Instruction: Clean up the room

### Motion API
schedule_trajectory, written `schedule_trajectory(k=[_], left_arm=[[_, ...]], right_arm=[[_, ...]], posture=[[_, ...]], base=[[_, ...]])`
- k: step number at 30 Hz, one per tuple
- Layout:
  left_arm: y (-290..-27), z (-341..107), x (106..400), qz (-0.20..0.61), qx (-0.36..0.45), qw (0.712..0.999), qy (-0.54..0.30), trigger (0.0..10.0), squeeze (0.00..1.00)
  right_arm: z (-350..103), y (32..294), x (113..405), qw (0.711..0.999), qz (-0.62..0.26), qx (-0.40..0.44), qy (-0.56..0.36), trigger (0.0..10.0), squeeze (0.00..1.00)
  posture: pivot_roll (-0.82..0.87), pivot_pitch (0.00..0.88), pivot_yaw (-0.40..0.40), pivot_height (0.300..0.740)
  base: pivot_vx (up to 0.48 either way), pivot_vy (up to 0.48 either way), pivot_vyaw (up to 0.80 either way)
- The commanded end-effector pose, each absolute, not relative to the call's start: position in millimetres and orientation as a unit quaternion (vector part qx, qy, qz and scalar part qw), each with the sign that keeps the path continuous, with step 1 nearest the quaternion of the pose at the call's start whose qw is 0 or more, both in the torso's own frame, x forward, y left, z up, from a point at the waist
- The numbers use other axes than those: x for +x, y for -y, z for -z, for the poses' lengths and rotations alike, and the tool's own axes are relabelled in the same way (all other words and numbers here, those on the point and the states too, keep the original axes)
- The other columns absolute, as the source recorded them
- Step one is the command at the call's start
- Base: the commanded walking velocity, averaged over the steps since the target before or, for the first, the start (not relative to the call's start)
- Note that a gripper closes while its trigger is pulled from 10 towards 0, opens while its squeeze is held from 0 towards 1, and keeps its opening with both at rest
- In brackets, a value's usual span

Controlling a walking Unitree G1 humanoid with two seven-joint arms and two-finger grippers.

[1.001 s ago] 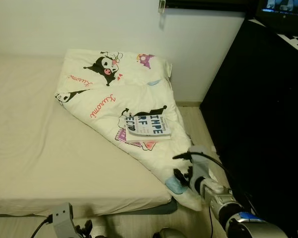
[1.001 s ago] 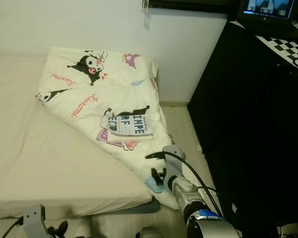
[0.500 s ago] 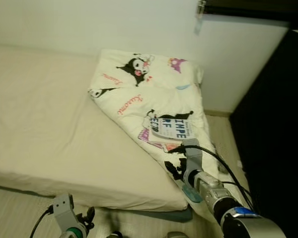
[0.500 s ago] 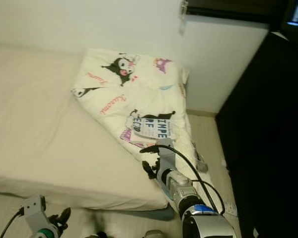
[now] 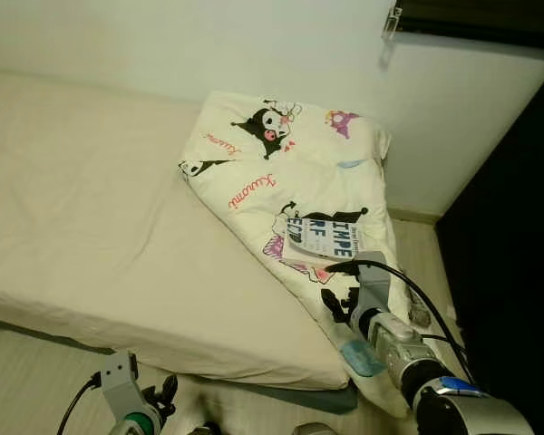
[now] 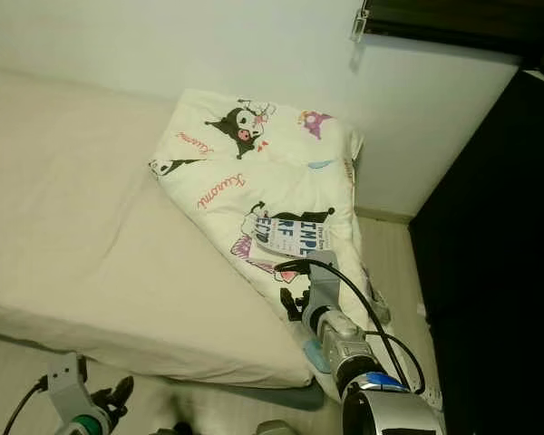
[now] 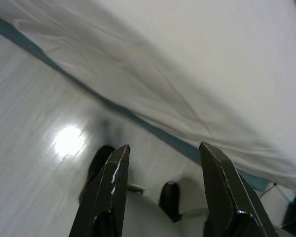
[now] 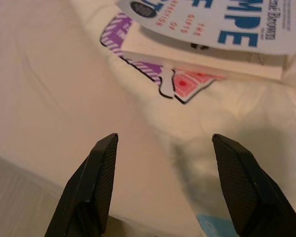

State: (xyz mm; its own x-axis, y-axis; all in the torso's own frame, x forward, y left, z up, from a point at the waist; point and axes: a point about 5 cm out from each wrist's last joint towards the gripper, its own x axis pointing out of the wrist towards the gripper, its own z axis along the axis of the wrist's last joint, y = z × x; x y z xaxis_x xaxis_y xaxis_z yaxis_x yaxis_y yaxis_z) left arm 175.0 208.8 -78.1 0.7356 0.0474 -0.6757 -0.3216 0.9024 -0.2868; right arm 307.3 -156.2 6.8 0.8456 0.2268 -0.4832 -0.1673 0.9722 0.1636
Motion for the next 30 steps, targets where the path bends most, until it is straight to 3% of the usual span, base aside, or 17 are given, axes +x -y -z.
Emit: schedule_trajectory(k=[1, 8, 22, 24, 27, 30], left_arm=[[-206, 82, 169, -0.105, -0.184, 0.907, -0.365, 10.0, 0.0], [-207, 81, 172, -0.121, -0.185, 0.906, -0.361, 10.0, 0.0], [-217, 55, 212, -0.104, -0.195, 0.934, -0.28, 10.0, 0.0], [-224, 45, 225, -0.097, -0.185, 0.944, -0.253, 10.0, 0.0], [-224, 43, 227, -0.093, -0.184, 0.947, -0.247, 10.0, 0.0], [-219, 37, 235, -0.055, -0.138, 0.96, -0.239, 10.0, 0.0]], right_arm=[[-6, 158, 306, 0.959, -0.099, 0.061, -0.26, 10.0, 0.0], [-9, 157, 309, 0.961, -0.095, 0.064, -0.253, 10.0, 0.0], [-14, 167, 318, 0.957, -0.027, 0.1, -0.271, 10.0, 0.0], [-27, 169, 327, 0.957, -0.029, 0.154, -0.245, 10.0, 0.0], [-30, 168, 330, 0.956, -0.036, 0.169, -0.238, 10.0, 0.0], [-37, 160, 335, 0.943, -0.058, 0.241, -0.221, 10.0, 0.0]], posture=[[-0.13, 0.002, 0.008, 0.74], [-0.13, 0.004, 0.007, 0.74], [-0.14, 0.009, 0.001, 0.72], [-0.15, 0.005, 0.002, 0.705], [-0.15, 0.004, 0.001, 0.7], [-0.16, 0.005, -0.001, 0.685]], base=[[0.0, -0.454, 0.0], [0.0, -0.113, 0.0], [0.0, 0.0, 0.0], [0.0, 0.0, 0.0], [0.0, 0.0, 0.0], [0.0, 0.0, 0.0]])
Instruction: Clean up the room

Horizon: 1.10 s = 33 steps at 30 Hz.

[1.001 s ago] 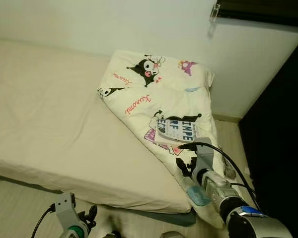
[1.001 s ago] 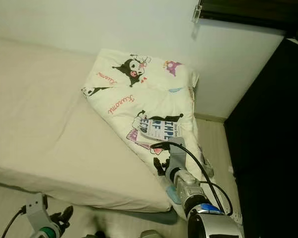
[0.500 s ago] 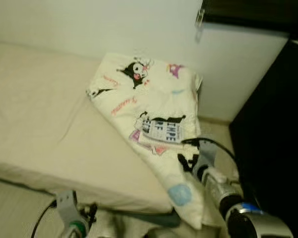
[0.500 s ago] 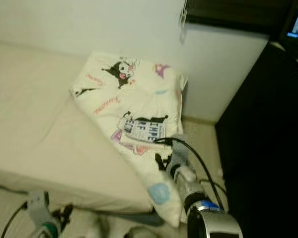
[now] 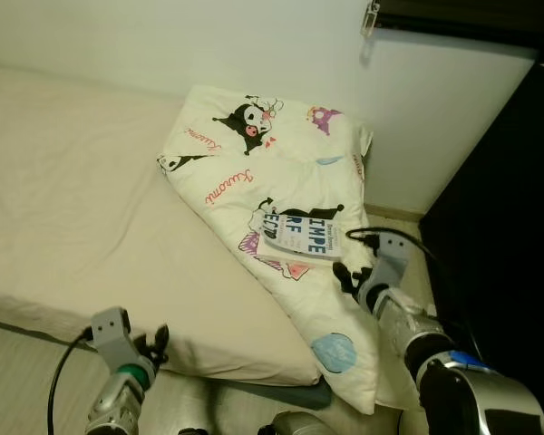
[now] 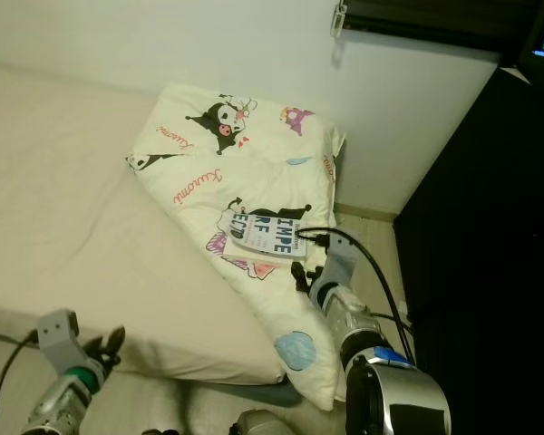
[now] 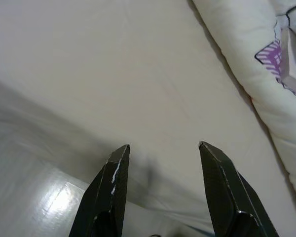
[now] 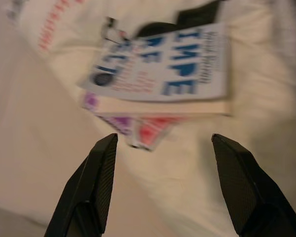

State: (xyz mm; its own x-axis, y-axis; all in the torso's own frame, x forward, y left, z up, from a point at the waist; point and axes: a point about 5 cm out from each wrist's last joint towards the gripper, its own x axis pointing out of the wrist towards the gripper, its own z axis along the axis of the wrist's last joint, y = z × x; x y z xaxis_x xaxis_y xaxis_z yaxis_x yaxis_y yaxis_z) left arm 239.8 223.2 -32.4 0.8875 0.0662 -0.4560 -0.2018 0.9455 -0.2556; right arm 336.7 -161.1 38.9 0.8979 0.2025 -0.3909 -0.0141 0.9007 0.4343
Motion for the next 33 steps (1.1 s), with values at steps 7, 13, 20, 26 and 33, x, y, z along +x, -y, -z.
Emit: schedule_trajectory(k=[7, 13, 20, 26, 33], left_arm=[[-213, 24, 249, -0.016, -0.095, 0.975, -0.2, 10.0, 0.0], [-207, 14, 257, 0.033, -0.006, 0.983, -0.178, 10.0, 0.0], [-221, -11, 272, 0.002, 0.008, 0.995, -0.098, 10.0, 0.0], [-233, -18, 273, -0.029, -0.028, 0.997, -0.066, 10.0, 0.0], [-244, -20, 265, -0.055, -0.06, 0.996, -0.039, 10.0, 0.0]], right_arm=[[-43, 161, 339, 0.927, -0.051, 0.308, -0.207, 10.0, 0.0], [-45, 165, 341, 0.919, -0.039, 0.337, -0.202, 10.0, 0.0], [-61, 176, 351, 0.904, -0.021, 0.396, -0.158, 10.0, 0.0], [-79, 191, 360, 0.9, -0.011, 0.422, -0.112, 10.0, 0.0], [-101, 203, 370, 0.896, -0.015, 0.44, -0.065, 10.0, 0.0]], posture=[[-0.15, 0.0, -0.011, 0.66], [-0.15, 0.001, -0.013, 0.64], [-0.14, 0.018, -0.005, 0.615], [-0.14, 0.052, 0.008, 0.611], [-0.11, 0.126, 0.053, 0.611]], base=[[0.0, 0.0, 0.0], [0.0, 0.0, 0.0], [0.0, 0.0, 0.0], [0.0, 0.0, 0.0], [0.0, 0.0, 0.0]])
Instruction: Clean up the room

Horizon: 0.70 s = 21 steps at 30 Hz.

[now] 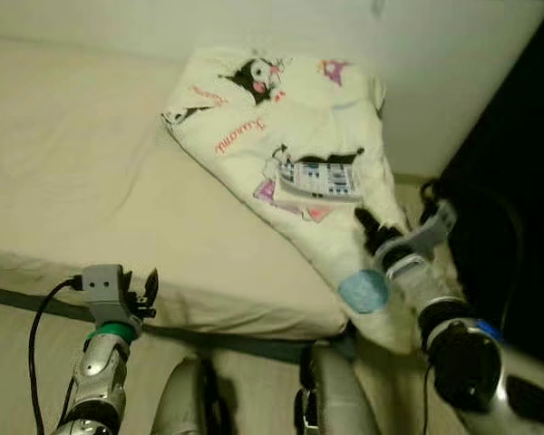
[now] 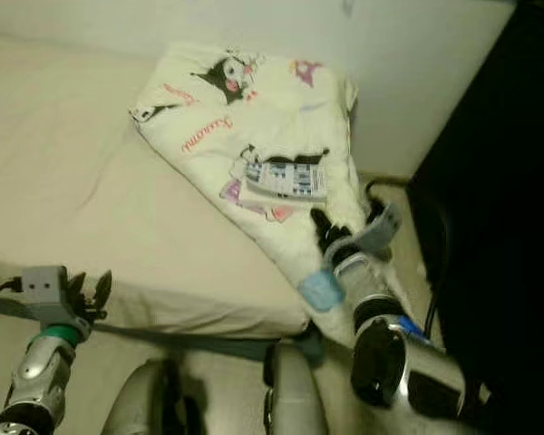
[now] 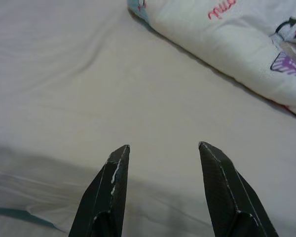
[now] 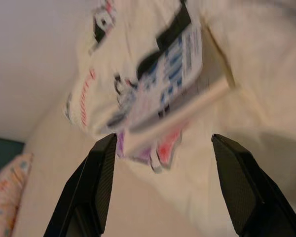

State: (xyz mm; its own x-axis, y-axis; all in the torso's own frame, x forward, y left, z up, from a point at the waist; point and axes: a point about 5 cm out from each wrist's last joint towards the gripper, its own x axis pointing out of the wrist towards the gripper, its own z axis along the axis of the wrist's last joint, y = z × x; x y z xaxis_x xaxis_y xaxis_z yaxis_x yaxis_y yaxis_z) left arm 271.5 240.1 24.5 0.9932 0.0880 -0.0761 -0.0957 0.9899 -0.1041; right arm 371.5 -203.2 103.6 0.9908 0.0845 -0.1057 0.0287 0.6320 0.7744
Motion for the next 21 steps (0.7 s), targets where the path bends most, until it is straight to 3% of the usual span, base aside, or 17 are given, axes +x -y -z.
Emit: schedule_trajectory(k=[1, 3, 7, 12, 15, 21], left_arm=[[-248, -21, 261, -0.059, -0.06, 0.996, -0.034, 10.0, 0.0], [-251, -21, 259, -0.06, -0.058, 0.996, -0.031, 10.0, 0.0], [-272, -32, 243, -0.054, -0.018, 0.998, -0.006, 10.0, 0.0], [-285, -42, 235, -0.058, 0.008, 0.998, 0.011, 10.0, 0.0], [-302, -66, 231, -0.07, 0.029, 0.996, 0.044, 10.0, 0.0], [-300, -74, 228, -0.056, 0.039, 0.996, 0.052, 10.0, 0.0]], right_arm=[[-105, 205, 372, 0.894, -0.019, 0.443, -0.059, 10.0, 0.0], [-108, 206, 373, 0.893, -0.022, 0.447, -0.052, 10.0, 0.0], [-120, 202, 378, 0.887, -0.042, 0.459, -0.032, 10.0, 0.0], [-131, 199, 383, 0.882, -0.061, 0.466, -0.014, 10.0, 0.0], [-166, 200, 396, 0.866, -0.091, 0.489, 0.05, 10.0, 0.0], [-183, 194, 401, 0.861, -0.127, 0.488, 0.07, 10.0, 0.0]], posture=[[-0.09, 0.153, 0.062, 0.606], [-0.09, 0.153, 0.062, 0.601], [-0.02, 0.263, 0.112, 0.586], [-0.01, 0.281, 0.123, 0.576], [0.01, 0.327, 0.14, 0.571], [0.01, 0.351, 0.152, 0.571]], base=[[0.0, 0.0, 0.0], [0.0, 0.0, 0.0], [0.0, 0.0, 0.0], [0.0, 0.0, 0.0], [0.0, 0.0, 0.0], [0.0, 0.0, 0.0]])
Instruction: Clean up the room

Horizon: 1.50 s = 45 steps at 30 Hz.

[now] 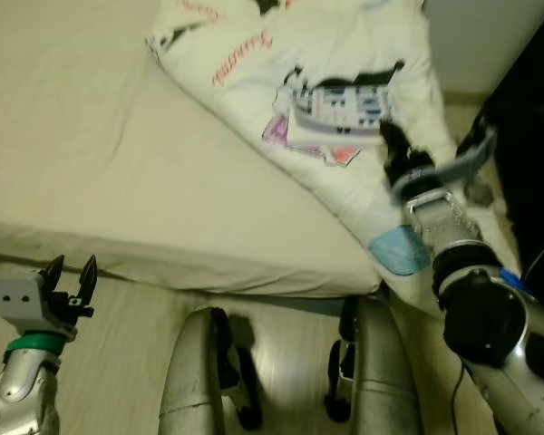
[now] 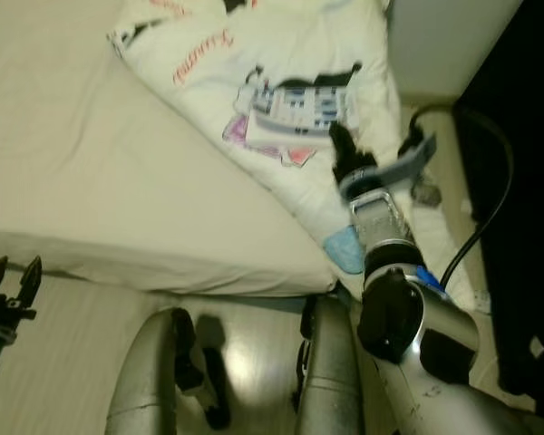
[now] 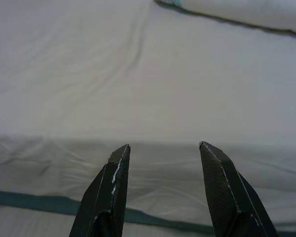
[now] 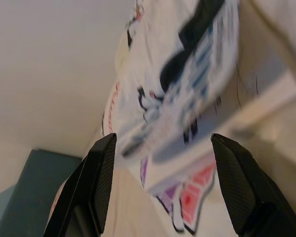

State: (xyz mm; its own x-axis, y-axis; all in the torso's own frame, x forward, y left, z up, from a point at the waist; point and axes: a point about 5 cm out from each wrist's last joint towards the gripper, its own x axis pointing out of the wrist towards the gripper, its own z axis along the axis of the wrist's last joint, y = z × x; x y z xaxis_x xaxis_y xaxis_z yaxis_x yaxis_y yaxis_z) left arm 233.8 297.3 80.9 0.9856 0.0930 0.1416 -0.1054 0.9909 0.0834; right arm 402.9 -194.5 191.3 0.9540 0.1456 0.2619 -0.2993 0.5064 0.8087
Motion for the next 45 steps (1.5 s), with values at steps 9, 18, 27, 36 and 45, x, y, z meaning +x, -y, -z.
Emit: schedule_trajectory(k=[9, 18, 27, 36, 45], left_arm=[[-288, -73, 214, -0.023, 0.048, 0.998, 0.029, 10.0, 0.0], [-304, -115, 193, -0.027, 0.087, 0.995, 0.043, 10.0, 0.0], [-308, -127, 184, -0.014, 0.109, 0.993, 0.031, 10.0, 0.0], [-309, -129, 174, -0.007, 0.11, 0.994, -0.001, 10.0, 0.0], [-308, -132, 168, -0.007, 0.108, 0.994, -0.019, 10.0, 0.0]], right_arm=[[-189, 191, 405, 0.864, -0.108, 0.489, 0.062, 10.0, 0.0], [-208, 209, 407, 0.855, -0.102, 0.498, 0.104, 10.0, 0.0], [-230, 215, 408, 0.844, -0.13, 0.498, 0.149, 10.0, 0.0], [-255, 216, 411, 0.841, -0.147, 0.49, 0.178, 10.0, 0.0], [-262, 231, 407, 0.822, -0.146, 0.503, 0.223, 0.0, 0.0]], posture=[[0.04, 0.403, 0.176, 0.571], [0.14, 0.475, 0.237, 0.571], [0.19, 0.495, 0.272, 0.571], [0.22, 0.513, 0.29, 0.571], [0.22, 0.521, 0.29, 0.571]], base=[[0.0, 0.0, 0.0], [0.0, 0.0, 0.0], [0.0, 0.0, 0.0], [0.0, 0.0, 0.0], [0.0, 0.0, 0.0]])
